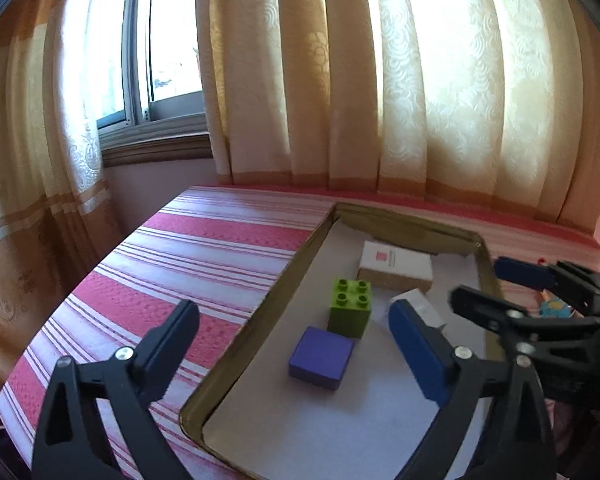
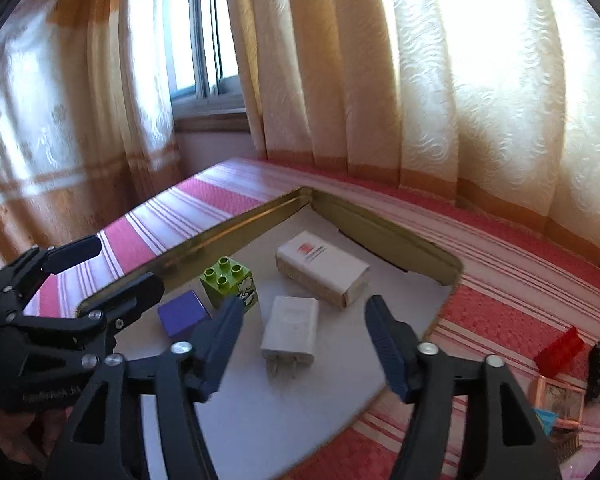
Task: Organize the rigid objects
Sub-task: 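Open both tools to release the purple cube and white adapter into the tray, then grasp the blue Duplo brick with the left tool while the right tool grasps the clear plastic box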
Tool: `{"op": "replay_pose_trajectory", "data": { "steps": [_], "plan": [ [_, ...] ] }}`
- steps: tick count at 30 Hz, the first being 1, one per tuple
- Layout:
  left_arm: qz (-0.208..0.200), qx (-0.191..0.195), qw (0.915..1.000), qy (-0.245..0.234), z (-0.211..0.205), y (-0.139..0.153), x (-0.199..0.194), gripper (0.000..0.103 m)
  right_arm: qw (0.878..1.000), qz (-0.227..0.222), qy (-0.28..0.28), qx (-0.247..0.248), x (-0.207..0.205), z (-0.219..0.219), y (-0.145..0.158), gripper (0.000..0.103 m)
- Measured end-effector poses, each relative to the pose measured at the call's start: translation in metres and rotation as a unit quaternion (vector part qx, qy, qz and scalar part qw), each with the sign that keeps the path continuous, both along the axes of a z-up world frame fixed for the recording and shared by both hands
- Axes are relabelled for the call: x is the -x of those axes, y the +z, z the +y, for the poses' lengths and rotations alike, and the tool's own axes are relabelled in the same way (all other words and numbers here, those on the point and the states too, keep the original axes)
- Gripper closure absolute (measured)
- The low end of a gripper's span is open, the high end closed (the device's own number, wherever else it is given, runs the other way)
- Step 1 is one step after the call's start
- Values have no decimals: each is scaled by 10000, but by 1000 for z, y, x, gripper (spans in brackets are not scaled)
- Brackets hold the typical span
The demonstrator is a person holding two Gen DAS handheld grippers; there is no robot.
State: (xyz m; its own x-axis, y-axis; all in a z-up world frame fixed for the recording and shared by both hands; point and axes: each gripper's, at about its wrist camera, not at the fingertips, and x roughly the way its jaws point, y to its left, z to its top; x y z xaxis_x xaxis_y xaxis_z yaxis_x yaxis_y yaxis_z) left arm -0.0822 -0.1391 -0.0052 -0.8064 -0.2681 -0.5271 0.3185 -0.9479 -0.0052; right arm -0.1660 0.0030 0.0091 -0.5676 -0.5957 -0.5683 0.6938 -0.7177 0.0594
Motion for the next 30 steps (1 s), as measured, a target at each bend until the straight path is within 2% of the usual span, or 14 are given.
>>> {"op": "replay_pose_trajectory", "data": {
  "steps": [4,8,15,19,26,30],
  "plan": [
    [84,-19,9997,-233,22,4,-7,5,9998,180,-72,90,-16,35,9,28],
    [95,30,9983,-574,52,4,-7,2,9984,355,-421,85,-31,84,11,23],
    [1,137,9924,-1227,114,0,-4,1,9877,206,-1548,66,-28,175,-1,22],
    [-100,145,9887,-1486,143,-5,1,1,9824,26,-1868,94,-24,207,-10,22],
    [-259,321,9868,-1564,167,-13,12,1,9847,-249,-1724,53,-25,210,-22,22],
    [-292,303,9885,-1453,163,-16,14,1,9870,-387,-1562,14,-24,205,-26,11]
  ]
}}
